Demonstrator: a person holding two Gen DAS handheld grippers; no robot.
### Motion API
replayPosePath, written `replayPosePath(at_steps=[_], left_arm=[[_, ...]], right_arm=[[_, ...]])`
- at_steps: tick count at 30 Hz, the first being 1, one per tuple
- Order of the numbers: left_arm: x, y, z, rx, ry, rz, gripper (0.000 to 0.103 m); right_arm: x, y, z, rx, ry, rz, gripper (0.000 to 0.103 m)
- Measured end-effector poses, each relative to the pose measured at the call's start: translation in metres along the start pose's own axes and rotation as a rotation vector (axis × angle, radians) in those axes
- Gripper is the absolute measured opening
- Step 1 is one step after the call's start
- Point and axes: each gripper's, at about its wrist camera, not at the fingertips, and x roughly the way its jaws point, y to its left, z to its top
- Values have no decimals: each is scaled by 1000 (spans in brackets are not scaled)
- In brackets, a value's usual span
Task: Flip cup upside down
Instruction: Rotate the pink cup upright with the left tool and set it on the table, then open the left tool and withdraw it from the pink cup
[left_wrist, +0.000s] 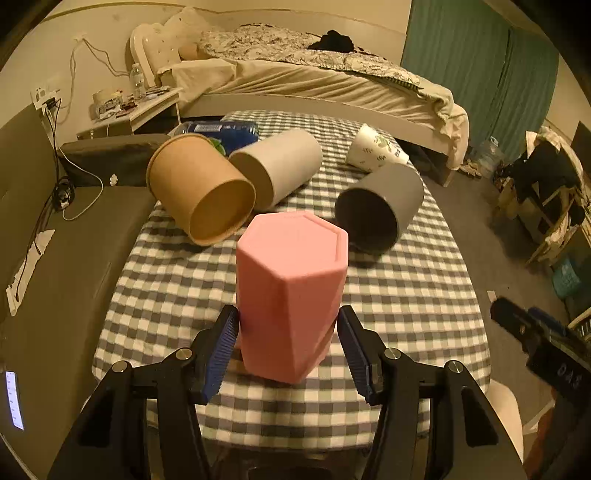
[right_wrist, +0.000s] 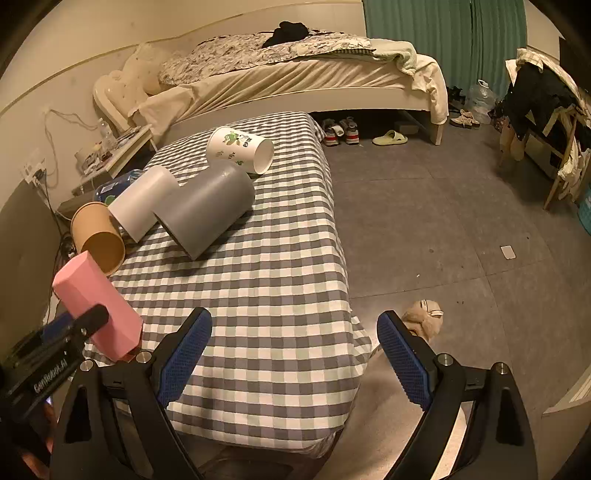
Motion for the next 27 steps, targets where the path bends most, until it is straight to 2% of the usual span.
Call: replayPosePath(at_steps=[8,11,16,20,23,27], left_arm=[[-7,2,-8,24,-9,-22,58],[-13,2,-7,46,-23,-14,78],[-31,9,-3,55,-53,-27,79],[-61,23,6,36,-126,-44,79],[-83,33,10,39,-194,-28,88],[-108,51,11,36,-261,2,89]], right_arm=[[-2,13,3,-16,-1,0,91],[-6,20,4,-36,-7,0,91],[-26,30,9,-58,-41,6,91],[-49,38,16,-77,-88,12,91],[-71,46,20,-90,-136,23,91],[-92,59,16,-118,-178,33,91]])
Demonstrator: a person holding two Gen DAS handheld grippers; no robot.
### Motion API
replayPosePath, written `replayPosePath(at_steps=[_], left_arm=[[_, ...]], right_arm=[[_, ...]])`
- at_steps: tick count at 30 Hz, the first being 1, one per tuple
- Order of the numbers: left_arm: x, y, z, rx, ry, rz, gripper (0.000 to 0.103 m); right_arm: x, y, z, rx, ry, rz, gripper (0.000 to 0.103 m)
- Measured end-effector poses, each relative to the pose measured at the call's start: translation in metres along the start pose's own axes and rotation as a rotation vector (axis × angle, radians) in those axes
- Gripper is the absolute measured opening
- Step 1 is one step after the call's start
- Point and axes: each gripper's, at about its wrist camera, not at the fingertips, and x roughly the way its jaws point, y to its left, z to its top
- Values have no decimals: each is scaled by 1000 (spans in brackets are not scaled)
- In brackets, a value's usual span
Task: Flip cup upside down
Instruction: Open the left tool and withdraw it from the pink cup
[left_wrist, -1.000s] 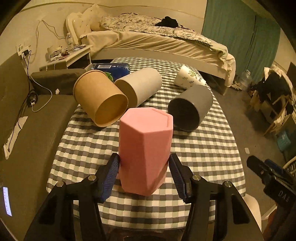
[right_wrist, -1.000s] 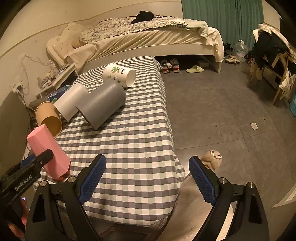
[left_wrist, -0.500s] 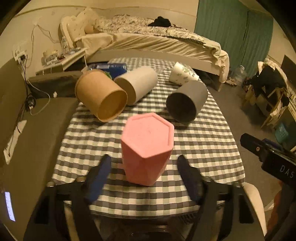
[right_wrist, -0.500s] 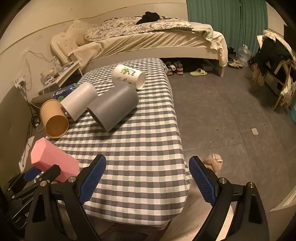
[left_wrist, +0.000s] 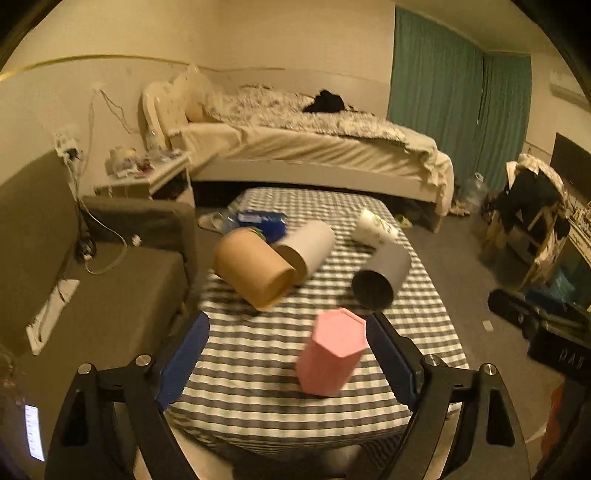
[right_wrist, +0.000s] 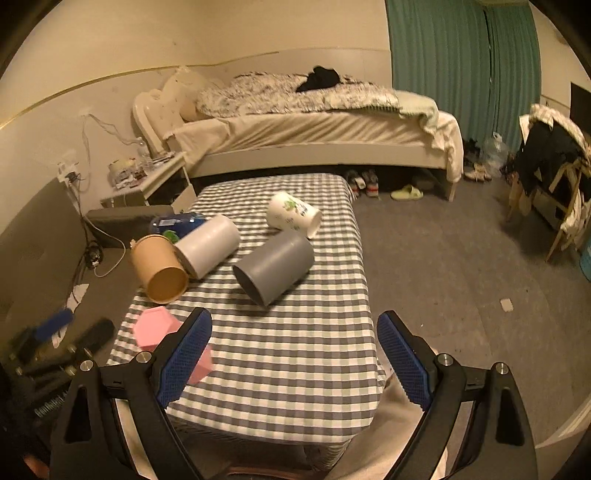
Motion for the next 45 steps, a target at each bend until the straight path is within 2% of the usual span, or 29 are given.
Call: replayPosePath(at_steps=[6,13,17,33,45], left_arm=[[-17,23,-11,-15,-6,29,93],[-25,36,-32,-43,12,54,97],[-25,38,-38,-31,22,68,98],[-24,33,-37,-17,31,54,100],[-26,31,-37,-6,25,83,100]], right_arm=[[-16,23,-19,-47,0,29,91],[-21,43,-44,-84,3,21,102],[-21,45,-51,-73,-3,14,103],[-14,42,-54,-58,16,-14,103],[-12,41,-57,-69,26,-25,103]])
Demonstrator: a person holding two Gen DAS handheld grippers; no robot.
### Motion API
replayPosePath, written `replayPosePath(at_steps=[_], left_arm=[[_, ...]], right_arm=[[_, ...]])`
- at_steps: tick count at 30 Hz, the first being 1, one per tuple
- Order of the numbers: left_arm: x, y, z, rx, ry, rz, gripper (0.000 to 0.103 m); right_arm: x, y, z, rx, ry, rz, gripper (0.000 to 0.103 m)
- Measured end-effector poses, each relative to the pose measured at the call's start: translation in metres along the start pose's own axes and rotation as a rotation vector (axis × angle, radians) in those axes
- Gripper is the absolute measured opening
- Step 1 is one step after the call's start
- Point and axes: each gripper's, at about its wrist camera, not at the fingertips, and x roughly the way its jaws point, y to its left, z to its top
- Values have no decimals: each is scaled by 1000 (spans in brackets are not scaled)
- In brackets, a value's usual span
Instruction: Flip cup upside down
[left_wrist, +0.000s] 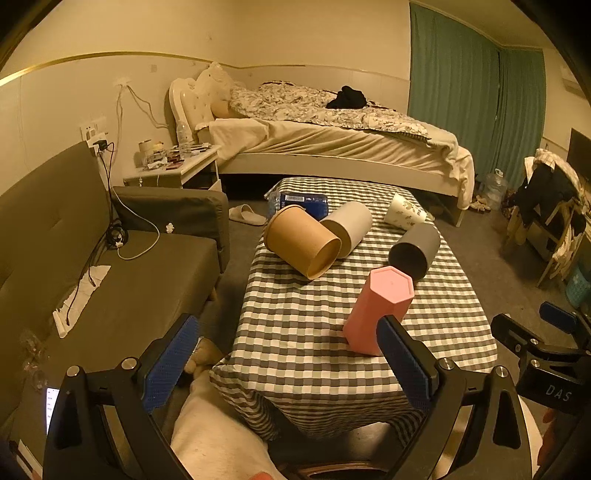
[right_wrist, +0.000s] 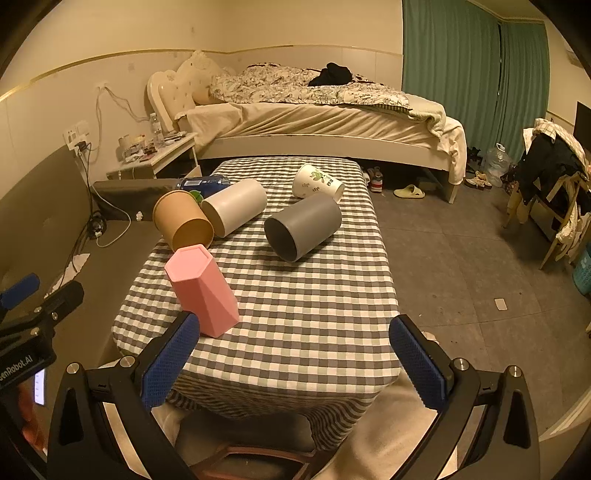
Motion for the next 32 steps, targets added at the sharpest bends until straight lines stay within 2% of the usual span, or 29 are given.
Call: replayPosePath(at_steps=[32], left_arm=[[4,0,-5,15,11,2,100]], right_arm=[[4,-3,-4,7,20,-6,103]])
